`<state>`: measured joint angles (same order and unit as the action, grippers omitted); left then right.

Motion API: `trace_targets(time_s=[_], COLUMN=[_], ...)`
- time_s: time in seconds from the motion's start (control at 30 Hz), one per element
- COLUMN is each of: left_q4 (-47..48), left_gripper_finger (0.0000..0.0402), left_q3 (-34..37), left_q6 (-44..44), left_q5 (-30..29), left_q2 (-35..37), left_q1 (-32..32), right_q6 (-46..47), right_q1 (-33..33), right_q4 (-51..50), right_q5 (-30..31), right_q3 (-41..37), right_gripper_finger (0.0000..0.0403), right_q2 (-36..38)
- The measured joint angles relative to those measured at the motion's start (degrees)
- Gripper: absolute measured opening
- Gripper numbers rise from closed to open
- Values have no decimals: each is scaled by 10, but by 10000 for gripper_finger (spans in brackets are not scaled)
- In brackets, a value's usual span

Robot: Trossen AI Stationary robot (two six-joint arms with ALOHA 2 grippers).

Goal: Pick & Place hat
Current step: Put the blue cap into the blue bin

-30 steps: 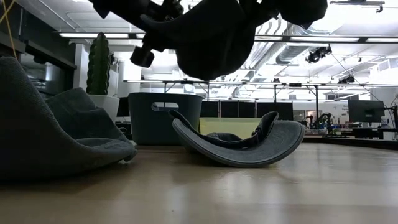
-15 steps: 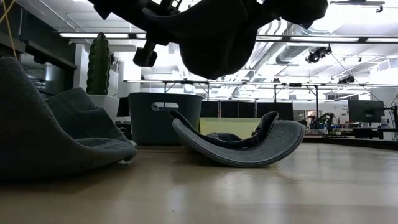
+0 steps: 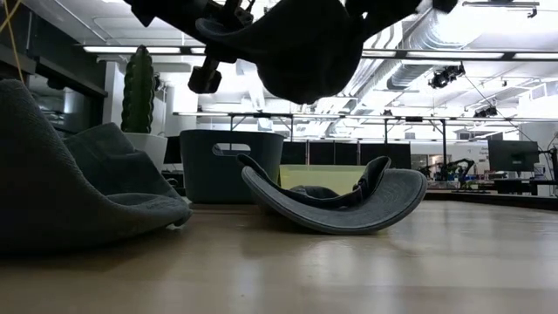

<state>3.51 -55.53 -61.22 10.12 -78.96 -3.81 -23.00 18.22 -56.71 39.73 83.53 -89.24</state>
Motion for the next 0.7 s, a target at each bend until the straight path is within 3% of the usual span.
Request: trace_targets(time_s=[0.17, 0.37, 0.53, 0.7], left_q4=[-4, -6, -3, 5], left_gripper_finger=[0, 0, 0, 0], left_q3=[0, 0, 0, 0], left_q6=[11, 30, 44, 75], left_q5=[-17, -64, -82, -83], left_q2=[0, 0, 13, 54], left_q1=[0, 0, -23, -70], right_q6=[122, 321, 442, 536], right_q1=[-1, 0, 6, 14], right_q4=[-86, -193, -219, -222], right_q5=[-51, -145, -209, -222], right_q3=[1, 1, 1, 1], right_gripper_finger=[205, 207, 208, 209], right_q2=[34, 56, 72, 84])
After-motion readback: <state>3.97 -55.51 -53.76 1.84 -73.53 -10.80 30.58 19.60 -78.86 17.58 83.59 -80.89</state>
